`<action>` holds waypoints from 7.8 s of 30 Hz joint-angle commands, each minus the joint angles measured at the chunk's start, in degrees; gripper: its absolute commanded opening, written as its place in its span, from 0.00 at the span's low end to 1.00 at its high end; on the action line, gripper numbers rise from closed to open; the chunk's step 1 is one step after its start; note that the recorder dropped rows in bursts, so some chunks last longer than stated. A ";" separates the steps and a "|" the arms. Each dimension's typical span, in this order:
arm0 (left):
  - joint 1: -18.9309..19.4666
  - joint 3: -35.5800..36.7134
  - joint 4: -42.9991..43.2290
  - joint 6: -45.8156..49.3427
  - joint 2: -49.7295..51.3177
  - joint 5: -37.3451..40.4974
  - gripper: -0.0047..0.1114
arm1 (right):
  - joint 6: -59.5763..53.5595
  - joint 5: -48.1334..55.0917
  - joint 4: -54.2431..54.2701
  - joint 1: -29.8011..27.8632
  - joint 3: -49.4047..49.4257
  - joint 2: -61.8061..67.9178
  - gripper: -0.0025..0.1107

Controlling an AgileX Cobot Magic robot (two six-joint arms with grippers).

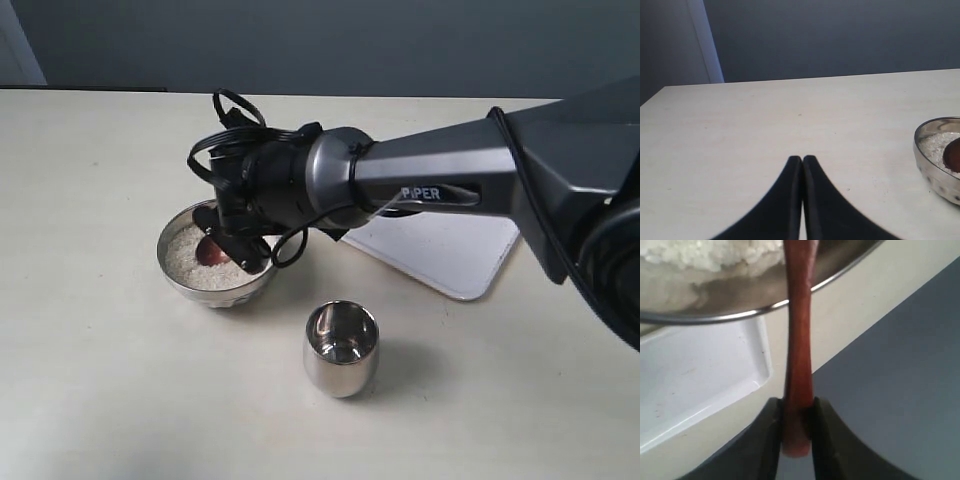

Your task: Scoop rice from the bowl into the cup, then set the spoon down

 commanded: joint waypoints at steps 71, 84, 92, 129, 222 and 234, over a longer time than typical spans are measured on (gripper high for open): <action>0.23 -0.14 0.25 -0.27 -0.25 -0.67 0.04 | -6.63 7.25 15.72 0.90 -7.00 3.65 0.02; 0.23 -0.14 0.25 -0.27 -0.25 -0.67 0.04 | -6.62 10.46 17.48 -2.27 -7.00 3.65 0.02; 0.23 -0.14 0.25 -0.27 -0.25 -0.67 0.04 | -6.62 13.11 17.97 -2.75 -7.00 3.65 0.02; 0.23 -0.14 0.25 -0.27 -0.25 -0.67 0.04 | -8.03 20.99 23.25 -2.75 -13.78 2.96 0.02; 0.23 -0.14 0.25 -0.27 -0.25 -0.67 0.04 | -7.87 22.13 29.05 -4.38 -10.67 -0.23 0.02; 0.23 -0.14 0.25 -0.27 -0.25 -0.67 0.04 | -5.39 19.10 23.86 -4.27 -10.67 2.54 0.02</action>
